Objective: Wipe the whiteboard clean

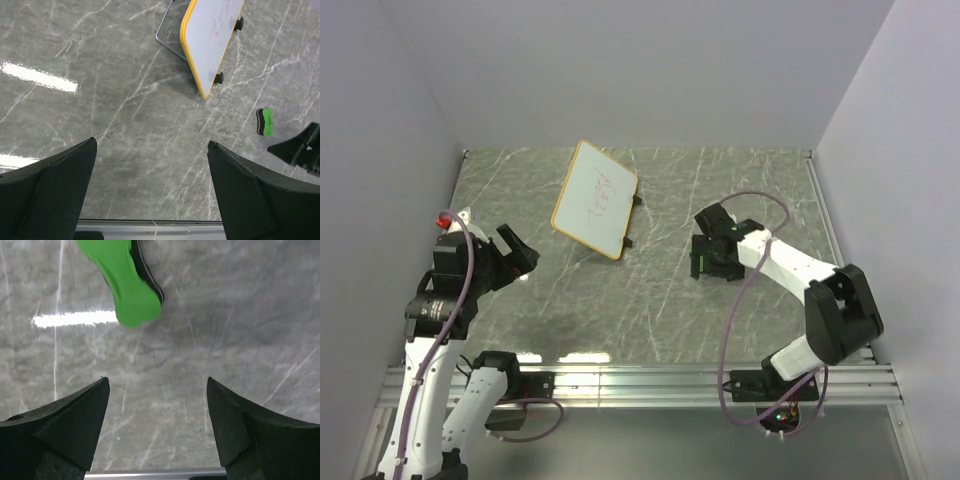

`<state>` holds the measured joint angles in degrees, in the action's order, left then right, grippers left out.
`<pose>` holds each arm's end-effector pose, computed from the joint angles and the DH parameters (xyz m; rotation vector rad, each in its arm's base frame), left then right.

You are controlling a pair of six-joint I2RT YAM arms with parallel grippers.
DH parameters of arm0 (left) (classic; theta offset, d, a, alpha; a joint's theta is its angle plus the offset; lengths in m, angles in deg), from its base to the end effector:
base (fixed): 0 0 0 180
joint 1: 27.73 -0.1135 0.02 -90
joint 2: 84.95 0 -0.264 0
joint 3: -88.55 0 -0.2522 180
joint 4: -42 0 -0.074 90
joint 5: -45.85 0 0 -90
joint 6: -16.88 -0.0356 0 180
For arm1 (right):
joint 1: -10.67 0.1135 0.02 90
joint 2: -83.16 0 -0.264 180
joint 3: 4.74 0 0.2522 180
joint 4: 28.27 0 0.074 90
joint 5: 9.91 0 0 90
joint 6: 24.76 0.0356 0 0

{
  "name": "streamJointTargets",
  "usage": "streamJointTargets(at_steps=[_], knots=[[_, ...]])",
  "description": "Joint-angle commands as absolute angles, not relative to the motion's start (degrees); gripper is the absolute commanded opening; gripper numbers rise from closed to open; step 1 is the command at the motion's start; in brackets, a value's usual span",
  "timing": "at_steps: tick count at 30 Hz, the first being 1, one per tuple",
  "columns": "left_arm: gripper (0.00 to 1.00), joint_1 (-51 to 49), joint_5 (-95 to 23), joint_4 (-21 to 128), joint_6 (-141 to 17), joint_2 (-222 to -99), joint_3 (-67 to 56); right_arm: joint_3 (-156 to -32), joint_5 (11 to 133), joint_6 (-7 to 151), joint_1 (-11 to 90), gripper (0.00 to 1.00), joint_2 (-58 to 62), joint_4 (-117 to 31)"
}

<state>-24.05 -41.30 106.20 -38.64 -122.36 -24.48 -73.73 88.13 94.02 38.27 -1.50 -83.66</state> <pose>0.1195 -0.0095 0.3360 -0.5584 2.1355 -0.4304 0.2449 0.1224 0.2049 0.0613 2.7840 0.0469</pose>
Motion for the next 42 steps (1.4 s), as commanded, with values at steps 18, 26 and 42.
streamJointTargets(at_steps=[18,26,42], knots=[[0.98,-23.51,-41.42,102.43,-40.69,-126.00,-25.04,-95.93,97.58,88.45,38.27,0.62,-25.11,-83.69],[0.98,-23.51,-42.83,102.96,-41.04,-126.35,-24.69,-92.69,96.71,88.89,38.27,0.57,-25.12,-82.20],[0.98,-23.51,-43.79,101.91,-41.21,-129.94,-21.62,-88.82,95.65,90.29,38.18,0.00,-24.24,-81.41]])
